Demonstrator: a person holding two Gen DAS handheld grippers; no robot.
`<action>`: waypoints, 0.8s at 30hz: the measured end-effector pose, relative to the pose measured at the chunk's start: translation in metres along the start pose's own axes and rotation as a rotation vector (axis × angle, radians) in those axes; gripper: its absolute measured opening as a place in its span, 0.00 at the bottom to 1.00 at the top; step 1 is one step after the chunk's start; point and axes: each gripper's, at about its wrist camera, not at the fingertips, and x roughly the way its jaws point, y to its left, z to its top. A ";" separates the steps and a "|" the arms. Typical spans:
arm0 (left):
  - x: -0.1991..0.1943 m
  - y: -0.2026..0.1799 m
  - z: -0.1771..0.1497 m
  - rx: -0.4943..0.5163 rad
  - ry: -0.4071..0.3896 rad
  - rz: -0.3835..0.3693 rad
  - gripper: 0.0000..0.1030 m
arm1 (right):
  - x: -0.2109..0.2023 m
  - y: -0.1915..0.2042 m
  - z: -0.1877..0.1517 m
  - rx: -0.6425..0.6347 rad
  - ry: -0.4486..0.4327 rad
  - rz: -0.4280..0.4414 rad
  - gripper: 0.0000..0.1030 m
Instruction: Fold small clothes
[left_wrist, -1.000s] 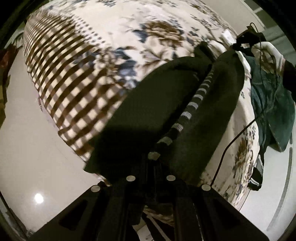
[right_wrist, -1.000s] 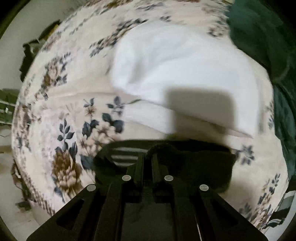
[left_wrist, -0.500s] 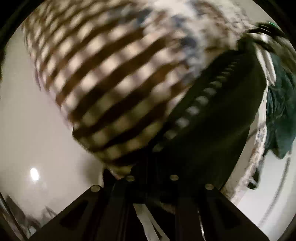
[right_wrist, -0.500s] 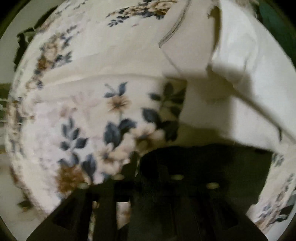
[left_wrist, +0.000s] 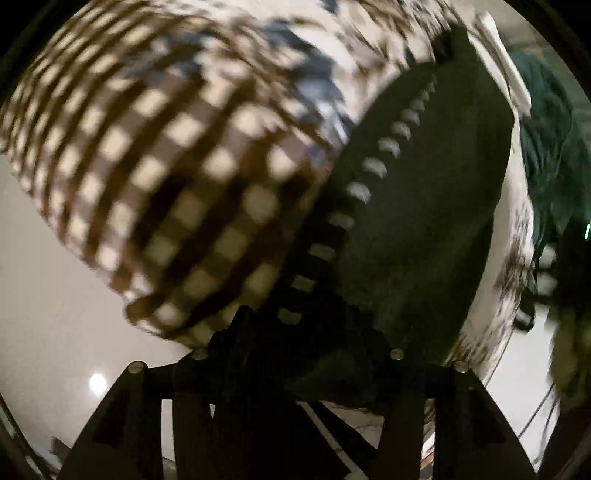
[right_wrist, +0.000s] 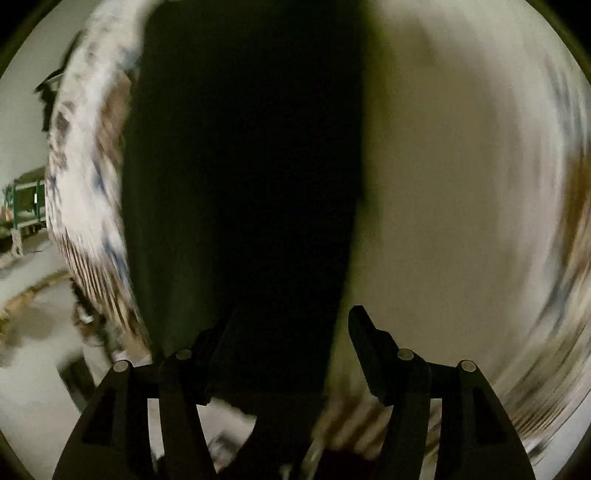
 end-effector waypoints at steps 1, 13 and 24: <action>0.004 -0.006 -0.003 0.030 -0.013 0.025 0.05 | 0.020 -0.013 -0.025 0.038 0.039 0.027 0.61; -0.032 -0.013 0.009 0.054 0.042 0.209 0.05 | 0.081 -0.055 -0.136 0.119 0.054 0.159 0.06; -0.074 -0.158 0.197 0.236 -0.224 -0.099 0.57 | -0.068 -0.102 0.010 0.166 -0.259 0.265 0.62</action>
